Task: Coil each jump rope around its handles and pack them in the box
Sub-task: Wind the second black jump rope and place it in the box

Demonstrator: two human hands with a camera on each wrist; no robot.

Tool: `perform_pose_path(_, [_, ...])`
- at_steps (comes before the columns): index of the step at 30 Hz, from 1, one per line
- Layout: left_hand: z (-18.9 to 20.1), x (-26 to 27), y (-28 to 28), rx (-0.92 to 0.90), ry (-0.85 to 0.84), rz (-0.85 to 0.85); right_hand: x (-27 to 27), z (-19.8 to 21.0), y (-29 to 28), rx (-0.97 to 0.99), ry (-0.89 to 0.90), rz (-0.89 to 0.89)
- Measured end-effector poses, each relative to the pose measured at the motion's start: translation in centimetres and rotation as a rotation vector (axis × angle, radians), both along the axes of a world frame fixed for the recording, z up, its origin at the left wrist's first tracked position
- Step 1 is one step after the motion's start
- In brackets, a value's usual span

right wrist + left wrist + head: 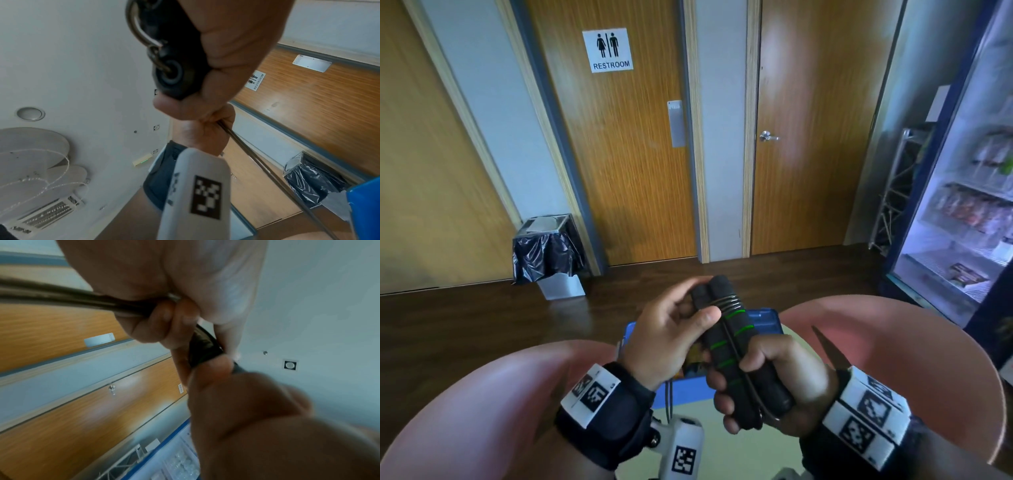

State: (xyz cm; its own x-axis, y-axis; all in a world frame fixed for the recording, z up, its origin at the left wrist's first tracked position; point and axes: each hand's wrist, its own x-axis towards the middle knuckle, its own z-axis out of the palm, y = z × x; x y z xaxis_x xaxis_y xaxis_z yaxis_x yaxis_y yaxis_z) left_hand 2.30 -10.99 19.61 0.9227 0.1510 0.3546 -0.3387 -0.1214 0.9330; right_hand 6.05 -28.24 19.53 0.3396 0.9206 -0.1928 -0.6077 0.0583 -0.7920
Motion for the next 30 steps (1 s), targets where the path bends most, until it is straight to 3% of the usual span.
perform_pose_path(6, [0.6,3.5,-4.5,0.342,0.038,0.062,4.2,-0.3,-6.3,-0.098,0.009,-0.05])
perform_pose_path(9, [0.0,4.7,-6.4,0.4,0.056,0.109,6.0,-0.9,-9.1,-0.158,-0.031,-0.069])
perform_pose_path(12, [-0.8,5.9,-8.7,0.299,0.07,0.117,7.3,-1.4,-11.1,-0.128,-0.04,-0.083])
perform_pose_path(20, [-2.5,6.9,-13.6,-0.201,0.095,0.038,8.2,-1.7,-12.8,0.043,0.053,0.01])
perform_pose_path(26, [-2.8,6.4,-13.3,-0.327,0.073,0.059,8.4,-1.9,-11.8,-0.016,0.058,0.071])
perform_pose_path(30, [-2.7,5.6,-12.4,-0.347,0.051,0.097,7.6,-1.7,-10.7,0.051,0.127,0.153])
